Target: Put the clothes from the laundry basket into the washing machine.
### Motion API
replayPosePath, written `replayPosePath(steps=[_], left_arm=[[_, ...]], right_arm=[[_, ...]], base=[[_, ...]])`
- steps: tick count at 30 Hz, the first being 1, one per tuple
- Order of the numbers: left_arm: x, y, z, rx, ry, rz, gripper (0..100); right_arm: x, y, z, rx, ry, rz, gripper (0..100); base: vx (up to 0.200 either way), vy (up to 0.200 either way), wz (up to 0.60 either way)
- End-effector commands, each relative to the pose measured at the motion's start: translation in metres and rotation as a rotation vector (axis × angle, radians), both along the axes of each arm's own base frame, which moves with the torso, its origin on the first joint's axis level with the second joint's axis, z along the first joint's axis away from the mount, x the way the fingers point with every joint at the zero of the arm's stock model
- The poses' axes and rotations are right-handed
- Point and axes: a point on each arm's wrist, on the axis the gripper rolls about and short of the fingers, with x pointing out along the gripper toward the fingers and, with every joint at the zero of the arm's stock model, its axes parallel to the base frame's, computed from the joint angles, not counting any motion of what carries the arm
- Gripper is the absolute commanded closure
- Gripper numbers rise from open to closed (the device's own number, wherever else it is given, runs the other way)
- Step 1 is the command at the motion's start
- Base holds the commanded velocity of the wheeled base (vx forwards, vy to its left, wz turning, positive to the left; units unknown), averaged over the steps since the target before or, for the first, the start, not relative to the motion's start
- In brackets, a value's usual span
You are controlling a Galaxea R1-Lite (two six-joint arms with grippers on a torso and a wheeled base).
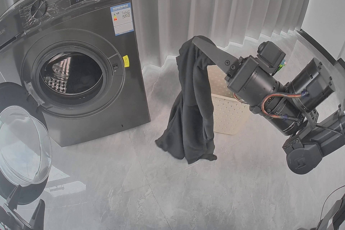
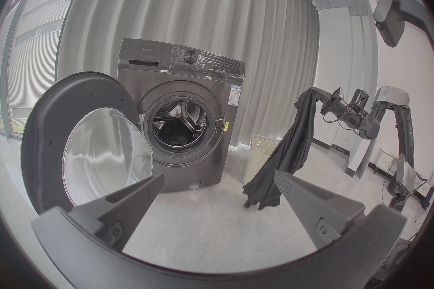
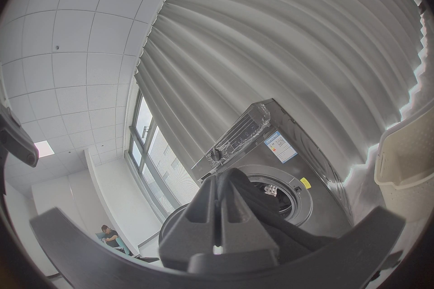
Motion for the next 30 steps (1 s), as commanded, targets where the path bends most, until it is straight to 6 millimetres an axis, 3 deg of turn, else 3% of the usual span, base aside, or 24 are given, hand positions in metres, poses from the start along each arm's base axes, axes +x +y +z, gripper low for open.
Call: replayPosePath(steps=[1, 10, 21, 26, 30], left_arm=[[0.0, 0.0, -0.005, -0.001, 0.001, 0.0, 0], [0.0, 0.0, -0.005, 0.001, 0.001, 0.001, 0], [0.0, 0.0, -0.005, -0.001, 0.003, -0.001, 0], [0.0, 0.0, -0.005, -0.001, 0.001, 0.0, 0], [0.0, 0.0, -0.005, -0.001, 0.001, 0.0, 0]], right_arm=[[0.003, 0.001, -0.003, -0.001, 0.012, -0.002, 100], [0.0, 0.002, -0.002, -0.001, 0.01, 0.009, 100], [0.004, 0.0, -0.017, -0.072, 0.066, -0.015, 100], [0.023, -0.02, -0.024, -0.18, 0.095, -0.138, 100], [0.027, -0.031, -0.021, -0.204, 0.123, -0.249, 100]], base=[[0.0, 0.0, 0.0], [0.0, 0.0, 0.6], [0.0, 0.0, 0.0], [0.0, 0.0, 0.0], [0.0, 0.0, 0.0]])
